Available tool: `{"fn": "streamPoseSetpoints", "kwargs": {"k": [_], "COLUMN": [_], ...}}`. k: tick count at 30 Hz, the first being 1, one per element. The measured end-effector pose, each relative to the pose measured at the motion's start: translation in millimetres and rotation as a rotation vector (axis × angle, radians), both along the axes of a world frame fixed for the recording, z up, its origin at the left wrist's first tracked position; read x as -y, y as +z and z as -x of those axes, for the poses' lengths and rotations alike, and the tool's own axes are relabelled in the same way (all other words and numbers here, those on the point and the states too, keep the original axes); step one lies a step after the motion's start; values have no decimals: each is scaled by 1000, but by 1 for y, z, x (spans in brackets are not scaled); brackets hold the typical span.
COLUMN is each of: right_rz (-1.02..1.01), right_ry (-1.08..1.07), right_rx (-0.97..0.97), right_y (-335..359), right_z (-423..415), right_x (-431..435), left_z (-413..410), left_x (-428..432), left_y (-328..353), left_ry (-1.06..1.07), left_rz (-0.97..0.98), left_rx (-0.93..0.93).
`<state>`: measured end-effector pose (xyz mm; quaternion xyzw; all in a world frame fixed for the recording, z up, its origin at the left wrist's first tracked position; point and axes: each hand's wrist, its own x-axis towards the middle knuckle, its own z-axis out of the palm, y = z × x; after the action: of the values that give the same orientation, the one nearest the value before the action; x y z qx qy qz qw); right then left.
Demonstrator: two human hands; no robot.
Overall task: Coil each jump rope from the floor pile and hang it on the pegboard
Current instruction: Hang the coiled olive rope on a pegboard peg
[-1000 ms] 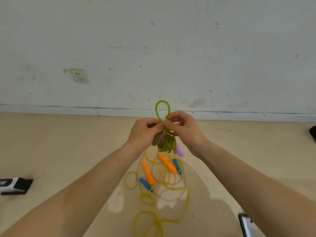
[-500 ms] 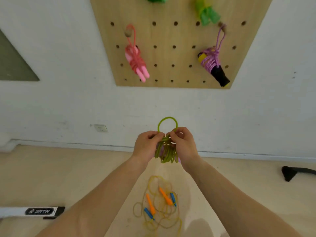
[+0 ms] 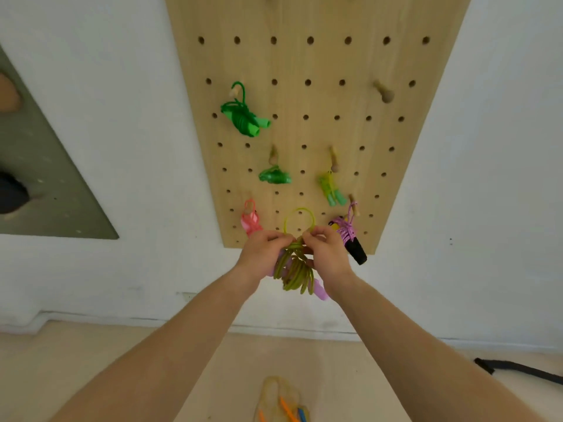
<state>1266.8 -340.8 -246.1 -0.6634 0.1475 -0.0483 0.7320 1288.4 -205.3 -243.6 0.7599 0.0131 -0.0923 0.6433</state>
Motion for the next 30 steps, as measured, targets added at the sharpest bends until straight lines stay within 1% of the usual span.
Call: {"fn": "streamPoseSetpoints", "kwargs": {"k": [3, 8, 13, 15, 20, 24, 30], "right_rz": [17, 39, 85, 90, 105, 122, 145], "right_ry": [-7, -67, -190, -248, -355, -365, -348], "right_rx": [23, 102, 205, 241, 278, 264, 207], "right_y": [42, 98, 142, 153, 169, 169, 153], "right_z": [-15, -32, -38, -41, -59, -86, -135], "right_x": [-10, -22, -8, 7, 64, 114, 166], "left_z": [-14, -33, -52, -59, -76, -103, -140], "left_x": [-10, -18, 8, 27, 89, 141, 193], "left_y": [43, 98, 133, 146, 168, 167, 151], "left_ry": [-15, -49, -52, -62, -77, -21, 68], "left_rz": [-6, -82, -55, -39, 28, 114, 145], "left_rx": [66, 252, 453, 498, 493, 399, 322]}}
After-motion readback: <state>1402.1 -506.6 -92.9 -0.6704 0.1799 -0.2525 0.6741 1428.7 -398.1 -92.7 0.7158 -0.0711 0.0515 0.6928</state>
